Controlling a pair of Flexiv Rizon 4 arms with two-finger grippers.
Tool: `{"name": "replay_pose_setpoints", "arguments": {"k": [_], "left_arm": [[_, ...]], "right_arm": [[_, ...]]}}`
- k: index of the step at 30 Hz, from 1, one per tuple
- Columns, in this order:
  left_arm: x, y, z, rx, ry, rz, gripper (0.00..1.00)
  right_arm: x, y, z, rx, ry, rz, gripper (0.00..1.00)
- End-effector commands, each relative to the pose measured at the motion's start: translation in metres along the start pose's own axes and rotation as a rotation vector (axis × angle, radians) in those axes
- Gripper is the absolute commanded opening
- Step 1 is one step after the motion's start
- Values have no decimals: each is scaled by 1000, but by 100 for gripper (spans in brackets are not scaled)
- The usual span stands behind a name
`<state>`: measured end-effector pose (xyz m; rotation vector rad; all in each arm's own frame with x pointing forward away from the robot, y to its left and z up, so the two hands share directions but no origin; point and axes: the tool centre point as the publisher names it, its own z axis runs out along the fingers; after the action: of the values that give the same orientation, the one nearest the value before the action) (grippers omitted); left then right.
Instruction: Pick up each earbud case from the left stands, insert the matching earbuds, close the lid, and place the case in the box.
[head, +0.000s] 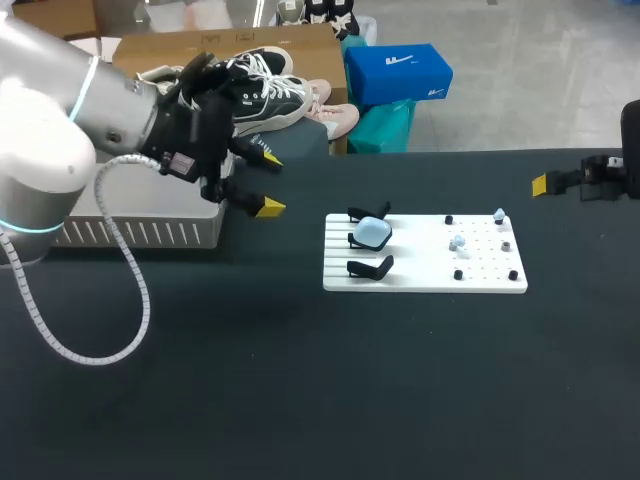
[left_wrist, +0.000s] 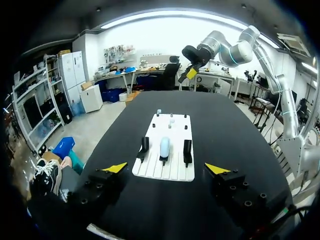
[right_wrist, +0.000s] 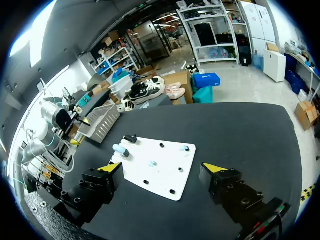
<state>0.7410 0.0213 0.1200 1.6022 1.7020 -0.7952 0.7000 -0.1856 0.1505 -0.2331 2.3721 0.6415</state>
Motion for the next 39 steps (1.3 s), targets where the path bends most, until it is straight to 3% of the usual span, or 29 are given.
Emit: {"name": "replay_pose_setpoints", "arguments": {"k": [1, 7, 14, 16, 21, 23, 29, 32, 39], "left_arm": [[1, 9, 20, 113, -10, 6, 100], [4, 2, 44, 87, -5, 55, 100], [10, 7, 64, 52, -3, 19, 100], [12, 9, 70, 45, 0, 8, 88], [13, 12, 81, 33, -2, 5, 83], [12, 13, 86, 32, -6, 5, 70], [10, 14, 95, 42, -27, 17, 60], [10, 13, 100, 47, -32, 18, 50], [12, 8, 114, 72, -37, 26, 49]], "right_arm": [[0, -1, 1, -3, 0, -1, 100], [0, -1, 1, -3, 0, -1, 100], [0, -1, 1, -3, 0, -1, 100], [0, -1, 1, -3, 0, -1, 100], [0, -1, 1, -3, 0, -1, 100], [0, -1, 1, -3, 0, -1, 100], [0, -1, 1, -3, 0, -1, 100], [0, -1, 1, -3, 0, -1, 100], [0, -1, 1, -3, 0, -1, 100]]}}
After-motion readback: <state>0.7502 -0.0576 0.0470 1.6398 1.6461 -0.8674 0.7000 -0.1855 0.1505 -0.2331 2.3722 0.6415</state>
